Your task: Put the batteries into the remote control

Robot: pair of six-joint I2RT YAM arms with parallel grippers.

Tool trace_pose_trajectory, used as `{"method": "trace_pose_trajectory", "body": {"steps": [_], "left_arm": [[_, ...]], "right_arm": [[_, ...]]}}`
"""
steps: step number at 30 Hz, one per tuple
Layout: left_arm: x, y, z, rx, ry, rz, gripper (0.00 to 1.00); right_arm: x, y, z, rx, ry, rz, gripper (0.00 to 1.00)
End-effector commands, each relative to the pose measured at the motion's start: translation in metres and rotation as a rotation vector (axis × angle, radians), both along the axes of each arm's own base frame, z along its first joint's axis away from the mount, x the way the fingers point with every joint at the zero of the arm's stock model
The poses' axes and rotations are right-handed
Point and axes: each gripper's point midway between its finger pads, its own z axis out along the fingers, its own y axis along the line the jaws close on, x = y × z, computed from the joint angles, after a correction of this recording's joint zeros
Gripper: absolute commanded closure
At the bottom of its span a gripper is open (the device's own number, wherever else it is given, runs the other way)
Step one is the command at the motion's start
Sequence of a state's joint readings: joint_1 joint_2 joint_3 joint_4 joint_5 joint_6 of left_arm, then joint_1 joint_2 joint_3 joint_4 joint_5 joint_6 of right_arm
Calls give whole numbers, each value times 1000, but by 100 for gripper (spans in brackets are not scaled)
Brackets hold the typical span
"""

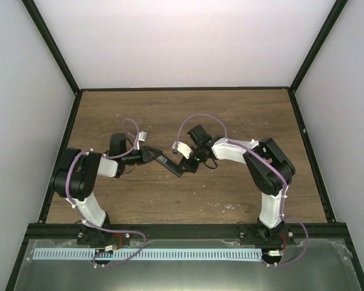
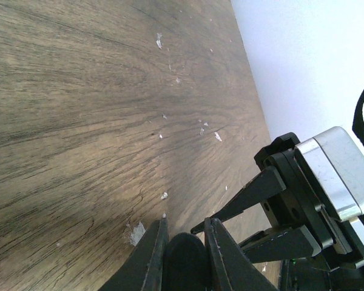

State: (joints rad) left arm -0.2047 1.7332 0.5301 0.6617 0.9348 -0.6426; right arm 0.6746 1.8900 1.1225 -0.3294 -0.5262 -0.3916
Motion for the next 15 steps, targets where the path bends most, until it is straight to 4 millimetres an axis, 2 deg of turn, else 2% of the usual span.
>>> {"method": "trace_pose_trajectory", "body": {"steps": [1,12,15], "left_arm": [[-48,-29,-18,-17,90,-177,100],[-51,-35,-15,-29,91,-210,100],[-50,-35,-12,-32,80,-212,100]], "right_arm": [[22,26,-3,51,-98,-11,81],[38,39,11,102,-141,-30,82],[40,42,22,124,-154,-31,81]]}}
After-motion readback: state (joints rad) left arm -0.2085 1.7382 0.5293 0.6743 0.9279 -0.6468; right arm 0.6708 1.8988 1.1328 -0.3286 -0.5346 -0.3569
